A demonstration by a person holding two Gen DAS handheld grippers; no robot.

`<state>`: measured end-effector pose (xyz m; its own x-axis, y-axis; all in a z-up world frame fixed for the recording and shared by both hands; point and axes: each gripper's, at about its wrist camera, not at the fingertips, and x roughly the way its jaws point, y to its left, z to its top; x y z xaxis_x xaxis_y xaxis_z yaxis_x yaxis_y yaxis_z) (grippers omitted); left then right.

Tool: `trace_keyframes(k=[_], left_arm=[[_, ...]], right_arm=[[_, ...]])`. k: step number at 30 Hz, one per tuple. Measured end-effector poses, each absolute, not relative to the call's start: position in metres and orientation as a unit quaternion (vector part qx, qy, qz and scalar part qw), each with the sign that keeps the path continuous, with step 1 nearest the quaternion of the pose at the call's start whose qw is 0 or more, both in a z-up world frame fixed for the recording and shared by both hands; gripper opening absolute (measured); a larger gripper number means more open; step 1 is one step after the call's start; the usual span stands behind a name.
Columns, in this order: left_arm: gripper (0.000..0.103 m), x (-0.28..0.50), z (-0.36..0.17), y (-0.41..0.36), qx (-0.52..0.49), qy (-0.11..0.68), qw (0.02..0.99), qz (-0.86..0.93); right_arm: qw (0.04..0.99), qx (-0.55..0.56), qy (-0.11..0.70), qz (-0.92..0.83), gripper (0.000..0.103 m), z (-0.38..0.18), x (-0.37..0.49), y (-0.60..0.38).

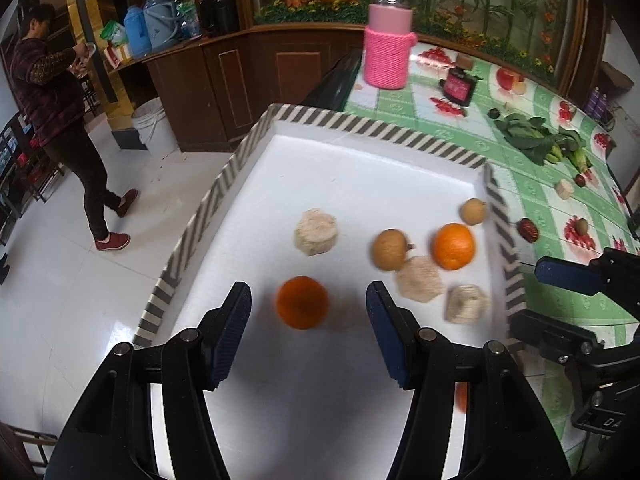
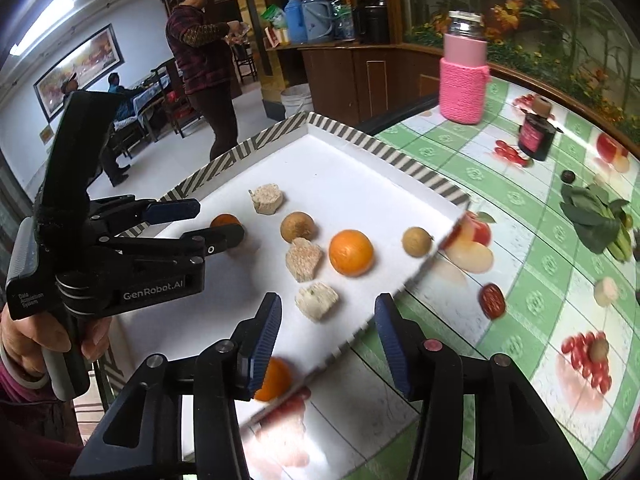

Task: Organize fruits
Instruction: 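Open both grippers to release the fruit and block into the tray, then grasp a stemmed mandarin with the right gripper while the left moves toward the tomatoes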

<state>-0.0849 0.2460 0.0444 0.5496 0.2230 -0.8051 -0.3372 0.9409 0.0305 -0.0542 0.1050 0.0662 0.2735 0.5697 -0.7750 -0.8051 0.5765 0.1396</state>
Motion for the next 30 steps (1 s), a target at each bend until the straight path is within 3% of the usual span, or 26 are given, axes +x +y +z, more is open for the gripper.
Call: trace_keyframes(k=[16,23,30], left_arm=[[0.059,-0.058,0.048,0.151,-0.044,0.452,0.889,0.057],[0.059,-0.046,0.050,0.100,-0.021,0.455,0.890,0.007],[0.058,-0.031,0.050,0.071,-0.017,0.462,0.887,-0.020]], right_arm=[[0.813,-0.104,0.444,0.362,0.052,0.049,-0.047,0.012],[0.842,-0.064,0.448,0.294,0.053,0.050,-0.035,-0.074],[0.883,-0.042,0.434,0.172,0.061,0.066,-0.032,-0.189]])
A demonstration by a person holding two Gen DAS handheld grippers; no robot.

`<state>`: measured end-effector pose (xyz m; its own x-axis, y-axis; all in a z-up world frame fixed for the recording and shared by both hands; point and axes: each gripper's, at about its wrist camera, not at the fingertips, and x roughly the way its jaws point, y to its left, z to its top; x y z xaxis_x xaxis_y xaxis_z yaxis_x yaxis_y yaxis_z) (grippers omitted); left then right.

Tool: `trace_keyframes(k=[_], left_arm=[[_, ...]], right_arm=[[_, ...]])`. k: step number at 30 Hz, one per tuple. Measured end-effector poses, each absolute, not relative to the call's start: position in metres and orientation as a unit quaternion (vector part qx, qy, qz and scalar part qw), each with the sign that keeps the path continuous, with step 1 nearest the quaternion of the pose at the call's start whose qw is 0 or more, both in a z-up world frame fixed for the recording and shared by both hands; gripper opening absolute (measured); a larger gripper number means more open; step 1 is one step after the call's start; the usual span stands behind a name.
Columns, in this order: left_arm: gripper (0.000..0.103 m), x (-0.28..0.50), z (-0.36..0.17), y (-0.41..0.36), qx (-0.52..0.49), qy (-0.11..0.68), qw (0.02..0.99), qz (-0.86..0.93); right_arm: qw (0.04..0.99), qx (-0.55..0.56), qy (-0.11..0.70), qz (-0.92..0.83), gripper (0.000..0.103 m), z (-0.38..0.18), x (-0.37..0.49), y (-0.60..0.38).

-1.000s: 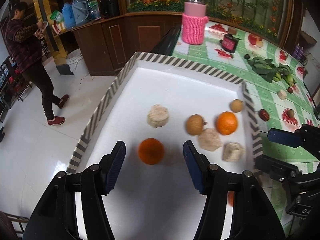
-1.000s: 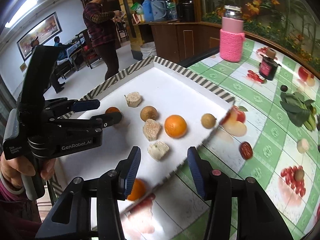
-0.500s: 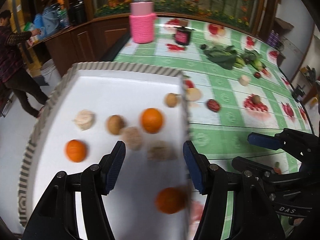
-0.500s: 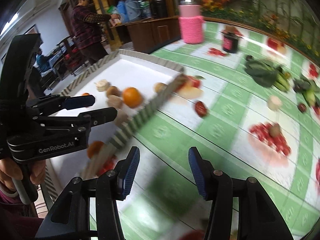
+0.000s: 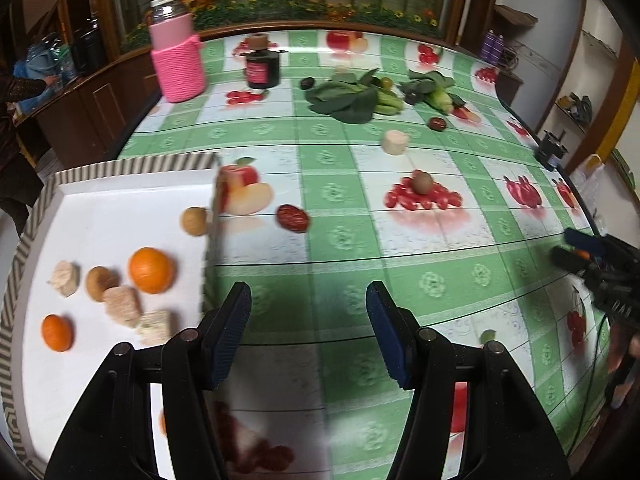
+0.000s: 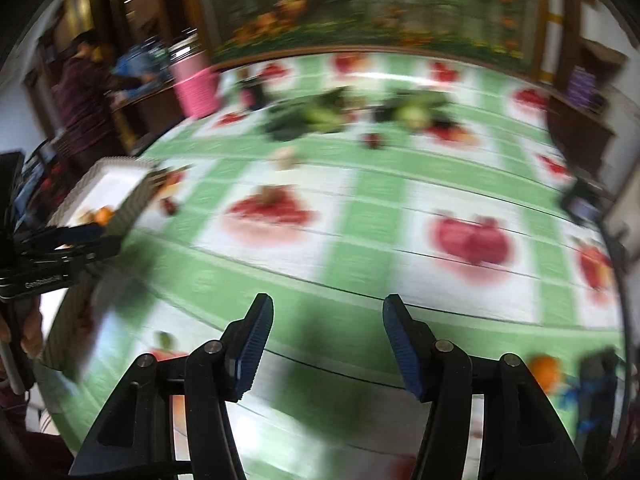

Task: Organize fruits
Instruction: 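Grasp a stemmed mandarin with the right gripper while the left moves toward the tomatoes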

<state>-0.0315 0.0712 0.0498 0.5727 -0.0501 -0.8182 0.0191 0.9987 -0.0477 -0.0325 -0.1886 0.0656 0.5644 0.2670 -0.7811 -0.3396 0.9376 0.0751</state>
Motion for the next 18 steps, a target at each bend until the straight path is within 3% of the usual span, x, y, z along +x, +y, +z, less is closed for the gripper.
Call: trace_keyframes(k=[7,13,17,18], left_arm=[[0.058,-0.025,0.049,0.055,-0.004,0.465,0.885,-0.027],[0.058,-0.020,0.049,0.044,0.003,0.469,0.883,-0.031],[0.058,-0.017,0.049,0.039,0.007,0.472,0.881,-0.034],[0.058,-0.016,0.049,0.038,0.008,0.472,0.881,-0.035]], right_arm=[[0.901,-0.034,0.426,0.077,0.070,0.073,-0.040,-0.280],[0.892,-0.028,0.447,0.056,0.070,0.057,-0.038,-0.314],[0.883,-0.030,0.464,0.064,0.064,0.043,-0.033,-0.312],[0.881,-0.029,0.468,0.068,0.056,0.041,-0.031,-0.312]])
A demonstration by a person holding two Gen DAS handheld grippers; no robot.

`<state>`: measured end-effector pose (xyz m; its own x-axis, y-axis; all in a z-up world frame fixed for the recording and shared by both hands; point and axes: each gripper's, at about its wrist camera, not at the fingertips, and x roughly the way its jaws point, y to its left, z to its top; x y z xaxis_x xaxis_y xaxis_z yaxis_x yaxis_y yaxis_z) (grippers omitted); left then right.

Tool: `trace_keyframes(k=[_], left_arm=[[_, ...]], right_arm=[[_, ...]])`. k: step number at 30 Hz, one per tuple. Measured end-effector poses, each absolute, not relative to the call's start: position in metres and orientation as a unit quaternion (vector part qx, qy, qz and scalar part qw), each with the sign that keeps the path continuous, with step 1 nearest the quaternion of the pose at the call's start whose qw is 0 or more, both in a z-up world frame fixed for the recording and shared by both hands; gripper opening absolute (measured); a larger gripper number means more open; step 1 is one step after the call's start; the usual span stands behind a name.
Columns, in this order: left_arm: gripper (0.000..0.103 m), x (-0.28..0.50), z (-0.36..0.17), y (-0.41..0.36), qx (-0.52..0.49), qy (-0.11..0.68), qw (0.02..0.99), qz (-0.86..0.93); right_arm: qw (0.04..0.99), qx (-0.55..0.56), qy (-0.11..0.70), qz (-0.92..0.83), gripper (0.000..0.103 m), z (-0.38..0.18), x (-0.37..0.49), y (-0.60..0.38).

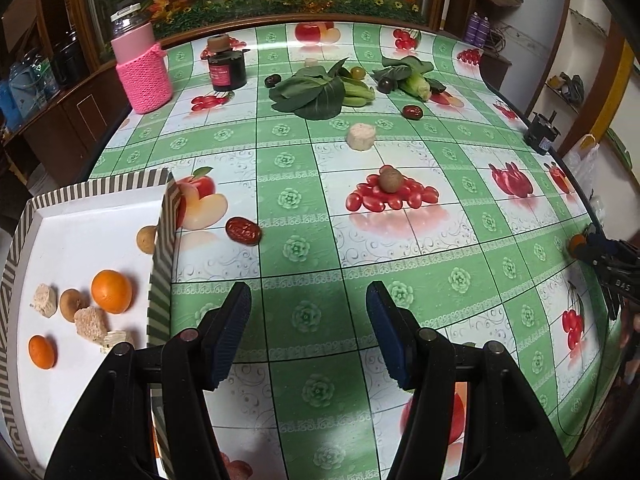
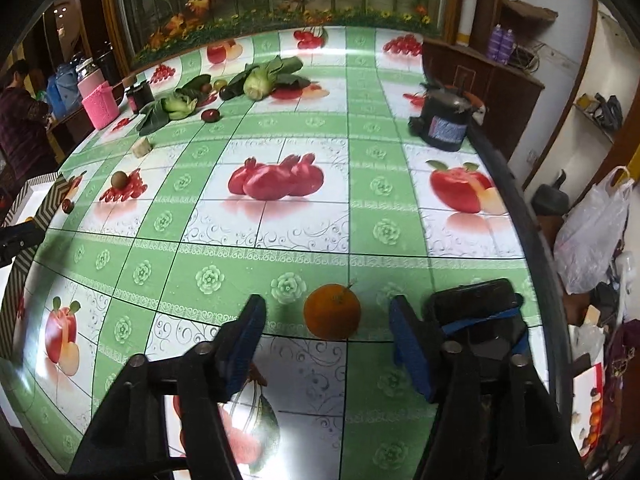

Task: Organize fruits
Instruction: 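Grasp a stemmed mandarin with the right gripper while the left moves toward the tomatoes, then grasp the brown round fruit among the red tomatoes with the left gripper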

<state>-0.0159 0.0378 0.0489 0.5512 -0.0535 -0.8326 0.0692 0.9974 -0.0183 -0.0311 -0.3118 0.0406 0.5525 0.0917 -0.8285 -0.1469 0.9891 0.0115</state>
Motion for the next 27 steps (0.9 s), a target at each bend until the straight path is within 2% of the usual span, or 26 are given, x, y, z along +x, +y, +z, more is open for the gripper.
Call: trace_keyframes(k=[1,4,14,27], left_arm=[[0.058,-0.015,0.049,0.037,0.009,0.473,0.880,-0.035],[0.058,-0.013,0.049,0.037,0.009,0.474,0.880,-0.036],[0.058,0.018,0.049,0.016,0.012,0.480,0.875,-0.058],[0.058,0.072,0.029,-0.016,0.015,0.495,0.865,-0.084]], right_arm=[[0.878,-0.029,0.473,0.070,0.047,0.038,-0.029,-0.311],[0.872,-0.027,0.484,0.067,0.033,0.031,-0.023,-0.311],[0.875,-0.035,0.450,0.174,0.033,0.062,-0.010,-0.244],[0.860,-0.040,0.452,0.233,0.033,0.044,0.018,-0.173]])
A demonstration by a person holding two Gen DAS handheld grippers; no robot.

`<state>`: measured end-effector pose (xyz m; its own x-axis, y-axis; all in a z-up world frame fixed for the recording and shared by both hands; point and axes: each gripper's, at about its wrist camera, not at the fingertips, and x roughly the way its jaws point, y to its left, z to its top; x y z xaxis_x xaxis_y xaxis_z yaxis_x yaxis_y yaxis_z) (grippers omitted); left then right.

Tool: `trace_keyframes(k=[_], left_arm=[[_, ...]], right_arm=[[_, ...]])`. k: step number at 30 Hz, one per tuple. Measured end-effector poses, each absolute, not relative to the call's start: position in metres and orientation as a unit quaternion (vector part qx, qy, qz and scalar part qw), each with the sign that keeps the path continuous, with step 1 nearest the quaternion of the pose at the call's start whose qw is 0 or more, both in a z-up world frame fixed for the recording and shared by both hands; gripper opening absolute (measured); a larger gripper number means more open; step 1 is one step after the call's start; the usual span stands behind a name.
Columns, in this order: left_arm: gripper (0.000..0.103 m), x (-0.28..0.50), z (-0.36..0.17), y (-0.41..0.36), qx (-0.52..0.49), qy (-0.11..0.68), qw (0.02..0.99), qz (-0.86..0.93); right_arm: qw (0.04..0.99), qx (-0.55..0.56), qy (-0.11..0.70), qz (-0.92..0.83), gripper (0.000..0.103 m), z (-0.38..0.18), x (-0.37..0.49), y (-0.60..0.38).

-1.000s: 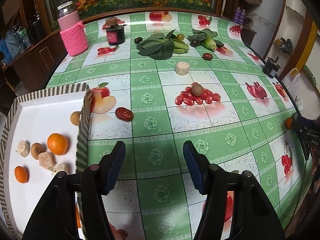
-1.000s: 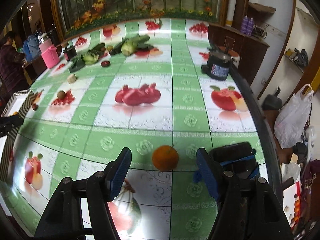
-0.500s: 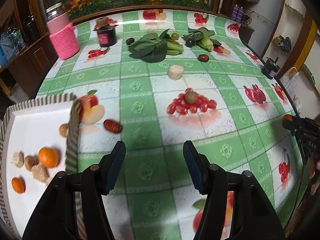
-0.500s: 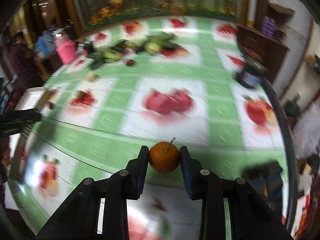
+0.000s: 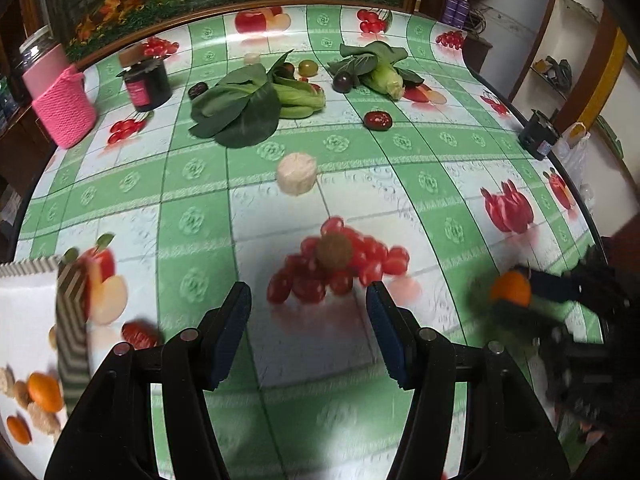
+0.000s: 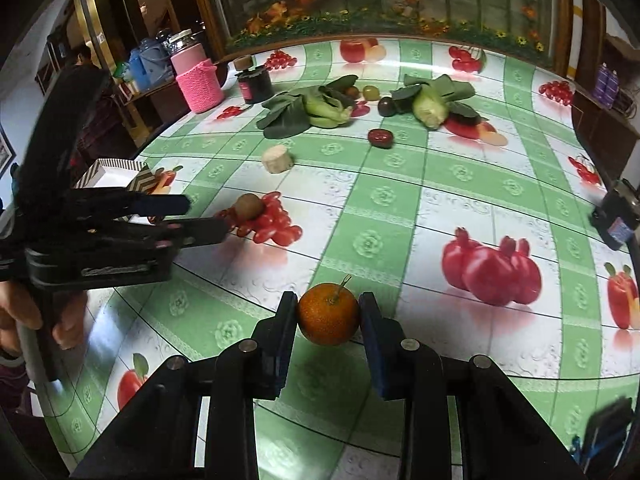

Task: Organize fruits
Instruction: 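Grasp the brown round fruit among the red tomatoes with the left gripper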

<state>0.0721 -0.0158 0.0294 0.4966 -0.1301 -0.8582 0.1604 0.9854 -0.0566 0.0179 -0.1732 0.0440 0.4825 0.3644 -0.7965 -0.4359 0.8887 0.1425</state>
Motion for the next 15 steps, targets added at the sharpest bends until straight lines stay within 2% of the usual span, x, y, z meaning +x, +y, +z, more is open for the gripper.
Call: trace_keyframes(k=[10,15], left_arm=[[0.058,0.092,0.017,-0.025,0.014,0.497,0.864,-0.085],[0.044,0.095,0.015,-0.027,0.020,0.492,0.867,-0.082]], right_arm=[[0.858,-0.033,0.450,0.247,0.033,0.042,0.021,-0.171],[0.856,-0.030,0.452,0.249,0.033,0.040,0.022,-0.172]])
